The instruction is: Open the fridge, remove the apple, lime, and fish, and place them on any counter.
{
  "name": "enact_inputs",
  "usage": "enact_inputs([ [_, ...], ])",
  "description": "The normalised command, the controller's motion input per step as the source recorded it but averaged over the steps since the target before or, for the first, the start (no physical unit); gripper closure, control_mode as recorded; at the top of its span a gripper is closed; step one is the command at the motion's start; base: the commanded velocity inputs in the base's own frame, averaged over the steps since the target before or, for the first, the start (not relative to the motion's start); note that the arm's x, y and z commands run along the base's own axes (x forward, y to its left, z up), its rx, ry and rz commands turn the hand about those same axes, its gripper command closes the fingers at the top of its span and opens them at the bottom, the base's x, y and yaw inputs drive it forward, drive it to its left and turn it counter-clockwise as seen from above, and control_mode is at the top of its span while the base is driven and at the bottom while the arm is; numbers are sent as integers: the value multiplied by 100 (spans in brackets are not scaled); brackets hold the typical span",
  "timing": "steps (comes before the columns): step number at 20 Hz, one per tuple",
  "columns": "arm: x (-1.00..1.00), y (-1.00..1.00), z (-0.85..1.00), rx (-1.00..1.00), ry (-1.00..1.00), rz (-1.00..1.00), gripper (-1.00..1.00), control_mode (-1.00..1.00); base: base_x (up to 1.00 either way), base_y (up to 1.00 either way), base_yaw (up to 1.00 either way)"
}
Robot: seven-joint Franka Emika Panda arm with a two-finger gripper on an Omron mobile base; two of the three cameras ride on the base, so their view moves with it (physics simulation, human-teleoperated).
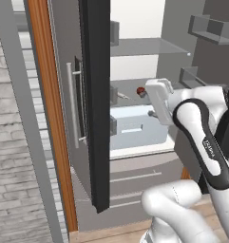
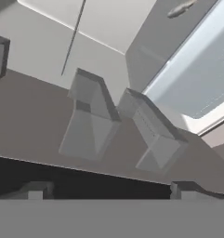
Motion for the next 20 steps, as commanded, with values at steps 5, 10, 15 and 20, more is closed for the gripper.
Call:
enact_inputs([
  [5,100,4,-32,0,3,9,-100,-100,0,0,0],
  [10,94,23,-15,0,2,10,-100,-100,0,0,0],
  [15,77,39,-3,0,1,15,-100,-100,0,0,0],
  [20,48,48,-27,0,1,20,-100,-100,0,0,0],
])
